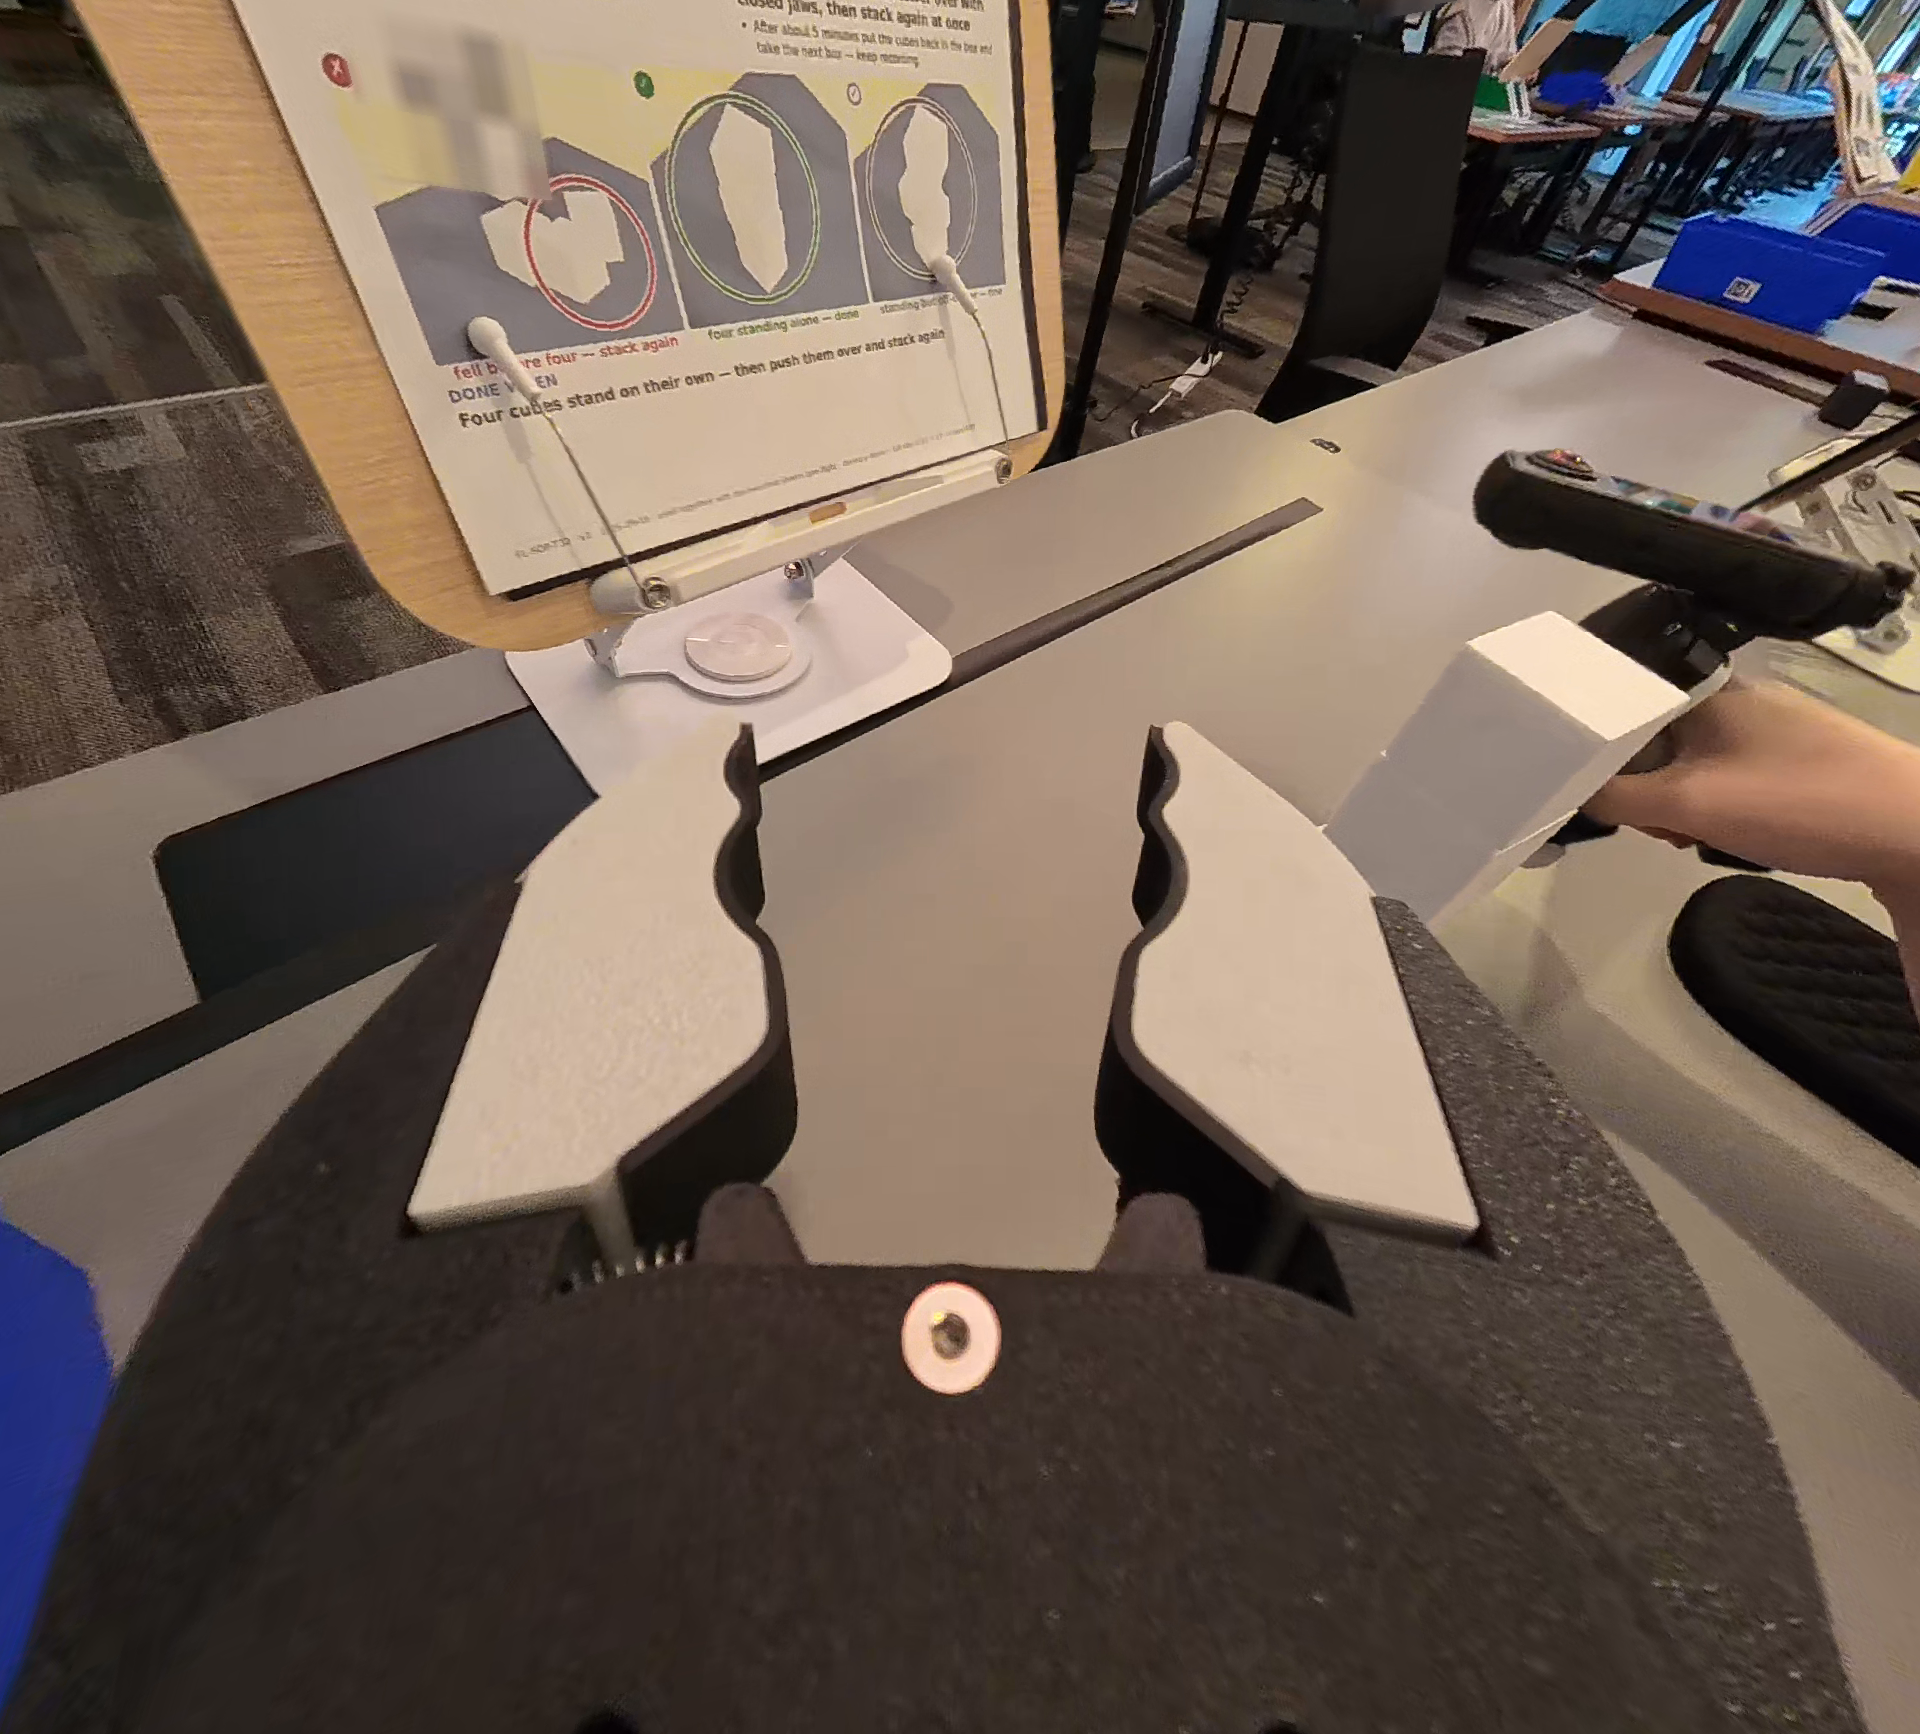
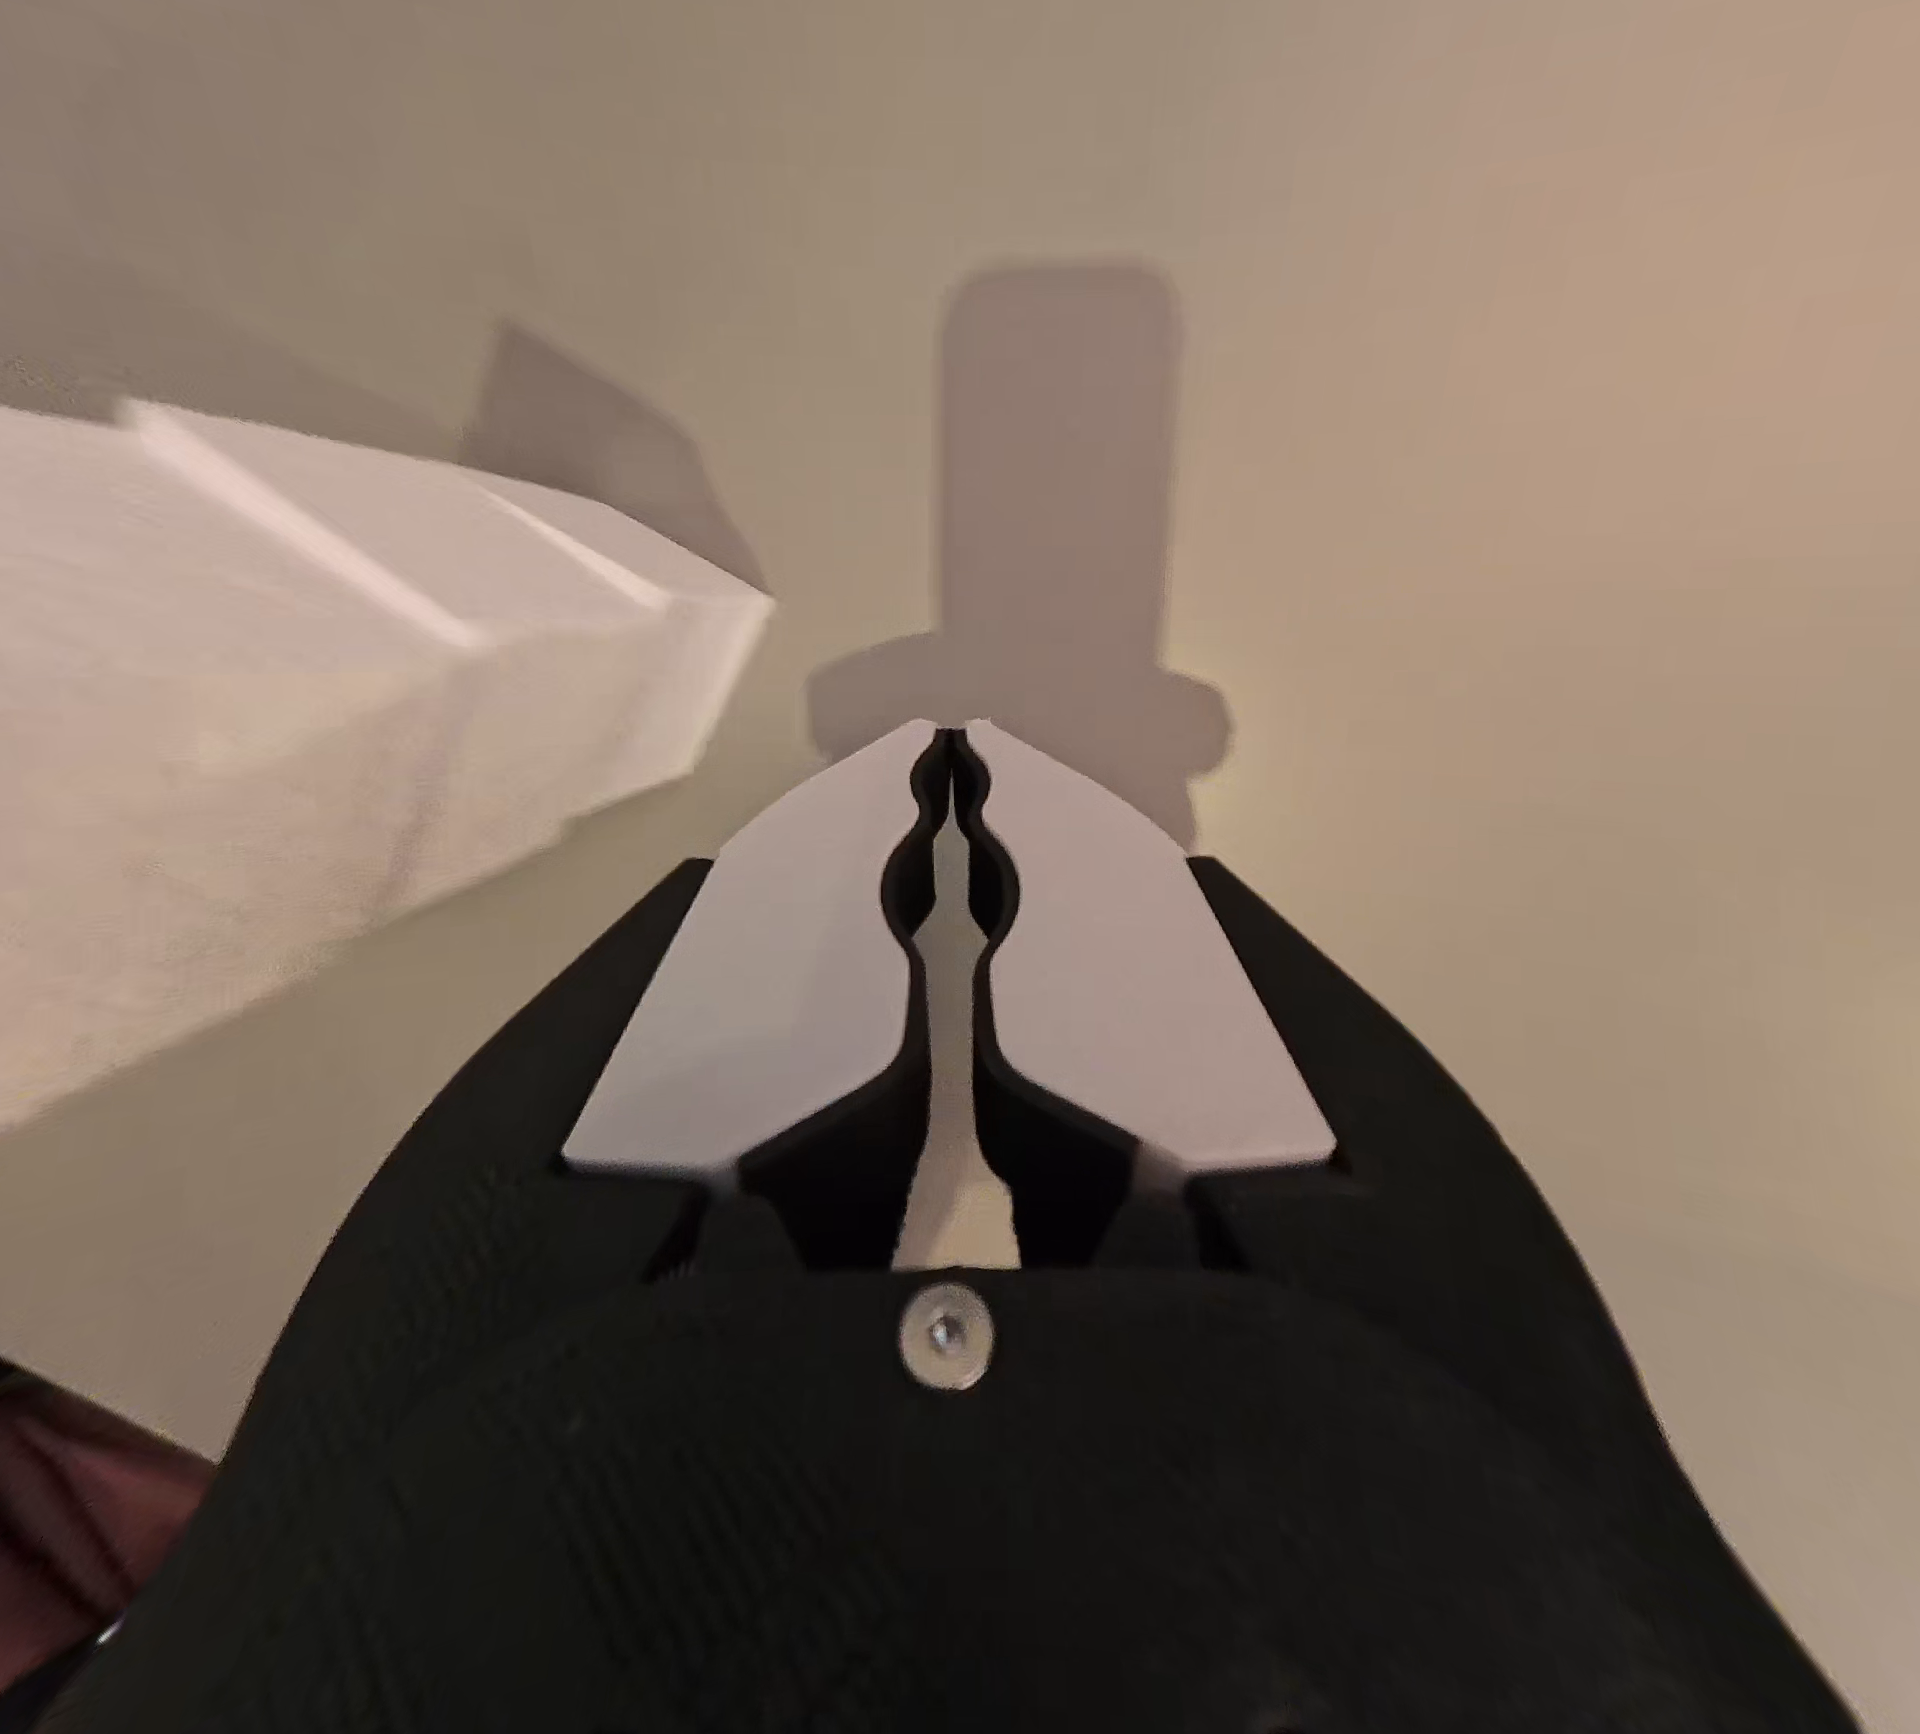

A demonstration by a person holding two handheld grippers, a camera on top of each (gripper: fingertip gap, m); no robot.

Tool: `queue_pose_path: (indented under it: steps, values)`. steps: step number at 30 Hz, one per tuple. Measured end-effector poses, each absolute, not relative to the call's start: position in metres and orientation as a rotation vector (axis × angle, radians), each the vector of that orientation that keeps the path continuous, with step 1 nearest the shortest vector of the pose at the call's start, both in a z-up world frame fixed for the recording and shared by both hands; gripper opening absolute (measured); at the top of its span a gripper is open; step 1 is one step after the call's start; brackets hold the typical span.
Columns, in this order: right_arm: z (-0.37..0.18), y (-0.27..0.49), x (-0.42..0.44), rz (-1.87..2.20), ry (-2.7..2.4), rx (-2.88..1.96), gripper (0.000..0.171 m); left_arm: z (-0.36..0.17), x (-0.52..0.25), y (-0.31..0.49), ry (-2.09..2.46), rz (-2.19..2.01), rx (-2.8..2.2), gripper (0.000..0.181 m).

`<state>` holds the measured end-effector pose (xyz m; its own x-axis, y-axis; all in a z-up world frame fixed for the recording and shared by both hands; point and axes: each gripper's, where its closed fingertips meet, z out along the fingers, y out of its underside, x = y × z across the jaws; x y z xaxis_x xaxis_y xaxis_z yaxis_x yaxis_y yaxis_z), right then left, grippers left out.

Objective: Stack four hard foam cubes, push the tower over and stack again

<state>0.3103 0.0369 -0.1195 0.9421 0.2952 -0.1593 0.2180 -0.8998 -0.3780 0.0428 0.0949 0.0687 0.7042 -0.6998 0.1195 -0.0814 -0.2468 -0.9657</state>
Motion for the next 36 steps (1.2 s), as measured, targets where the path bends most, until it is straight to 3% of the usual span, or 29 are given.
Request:
queue_pose_path:
  steps: [7,16,25,31,36]
  values:
    - [-0.102,0.048,0.249,0.184,-0.588,-2.724,0.001,0.063,0.006,0.106,0.603,-0.477,-1.804,0.069]
    - [-0.079,0.053,0.237,0.088,-0.71,-2.679,0.0,0.076,-0.02,0.105,0.539,-0.539,-1.777,0.065]
    - [-0.037,0.048,0.21,0.528,-1.035,-2.381,0.001,0.072,-0.033,0.094,0.644,-0.489,-1.817,0.063]
    - [0.025,0.039,0.194,0.736,-1.331,-1.807,0.025,0.069,-0.062,0.082,0.7,-0.332,-1.859,0.06]
    - [0.024,0.042,0.207,0.8,-1.396,-1.686,0.033,0.043,-0.073,0.078,0.957,0.051,-1.878,0.059]
